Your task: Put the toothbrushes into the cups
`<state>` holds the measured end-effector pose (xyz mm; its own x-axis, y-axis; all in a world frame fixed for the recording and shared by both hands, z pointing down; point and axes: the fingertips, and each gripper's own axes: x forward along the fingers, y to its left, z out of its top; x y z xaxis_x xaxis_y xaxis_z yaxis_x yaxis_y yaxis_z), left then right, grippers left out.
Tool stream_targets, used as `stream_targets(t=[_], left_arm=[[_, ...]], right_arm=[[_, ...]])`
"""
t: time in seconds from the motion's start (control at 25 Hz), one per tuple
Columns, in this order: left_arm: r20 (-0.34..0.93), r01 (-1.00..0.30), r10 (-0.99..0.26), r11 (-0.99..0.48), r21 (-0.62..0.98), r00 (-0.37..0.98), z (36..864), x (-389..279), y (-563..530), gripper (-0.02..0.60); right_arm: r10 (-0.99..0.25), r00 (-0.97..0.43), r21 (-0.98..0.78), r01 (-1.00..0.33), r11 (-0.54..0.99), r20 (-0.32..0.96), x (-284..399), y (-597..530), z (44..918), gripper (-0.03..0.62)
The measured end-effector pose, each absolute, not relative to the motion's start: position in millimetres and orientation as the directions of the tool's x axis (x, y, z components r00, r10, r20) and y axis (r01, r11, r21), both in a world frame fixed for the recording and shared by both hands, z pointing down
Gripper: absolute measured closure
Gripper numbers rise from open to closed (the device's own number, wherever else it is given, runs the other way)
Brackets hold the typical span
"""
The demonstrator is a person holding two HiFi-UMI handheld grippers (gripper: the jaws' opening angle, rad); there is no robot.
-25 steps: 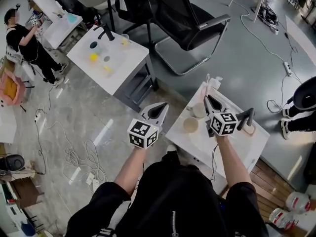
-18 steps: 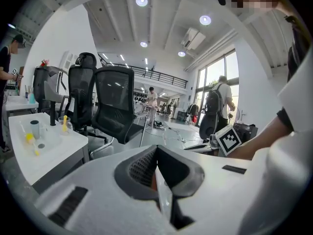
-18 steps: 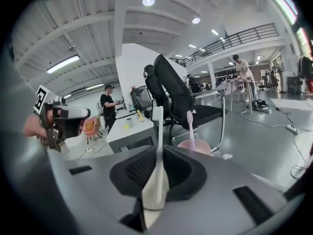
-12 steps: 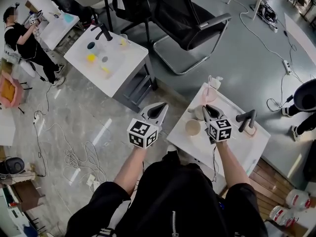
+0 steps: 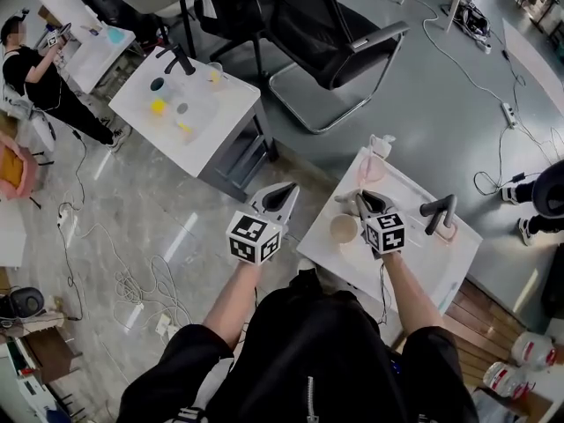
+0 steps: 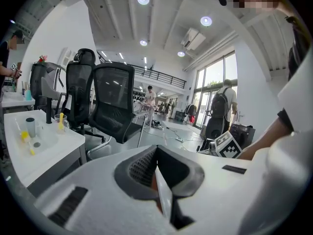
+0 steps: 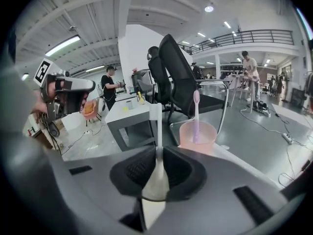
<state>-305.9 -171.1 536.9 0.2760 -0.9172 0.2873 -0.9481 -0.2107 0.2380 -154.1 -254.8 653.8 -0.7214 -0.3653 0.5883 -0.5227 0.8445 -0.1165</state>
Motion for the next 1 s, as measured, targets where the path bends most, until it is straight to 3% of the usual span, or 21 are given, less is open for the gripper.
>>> stream_targets(t=[1.0], left_arm=[[0.279,-0.951,-0.922,-0.209,0.228,0.270,530.4,-300.1,-169.8,0.580]], right_arm=[[-0.393,-0.739,-0.133,-0.540,0.831,0.547,-154.1,-260.5,636.8,0.525]])
